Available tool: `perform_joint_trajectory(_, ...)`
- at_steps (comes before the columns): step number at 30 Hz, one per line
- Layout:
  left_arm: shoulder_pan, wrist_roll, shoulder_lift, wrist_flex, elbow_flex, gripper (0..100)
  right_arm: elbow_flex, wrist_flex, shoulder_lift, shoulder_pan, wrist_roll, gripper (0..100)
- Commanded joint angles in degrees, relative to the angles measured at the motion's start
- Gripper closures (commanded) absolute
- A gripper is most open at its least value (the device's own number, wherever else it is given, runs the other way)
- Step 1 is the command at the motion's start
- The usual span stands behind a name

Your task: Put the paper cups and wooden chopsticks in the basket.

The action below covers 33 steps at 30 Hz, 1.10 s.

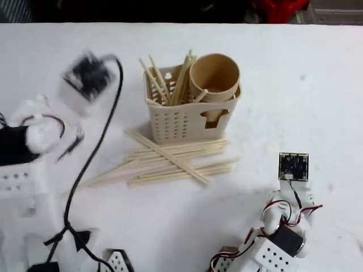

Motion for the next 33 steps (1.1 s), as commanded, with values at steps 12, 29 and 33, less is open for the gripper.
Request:
perform_joint_trajectory(12,3.30,-6.77,9.63,-37.45,42.99,86,0.44,-1.01,0.48,0.13,0.35,98.1)
perform_joint_trajectory(29,7.08,-1.41,38.64,-38.07,26.29,87,0.44,-1.01,0.48,0.13,0.35,98.1)
perform_joint_trajectory(33,5.76,2.37,37.05,-35.60,22.77,87,0.44,-1.01,0.48,0.13,0.35,98.1)
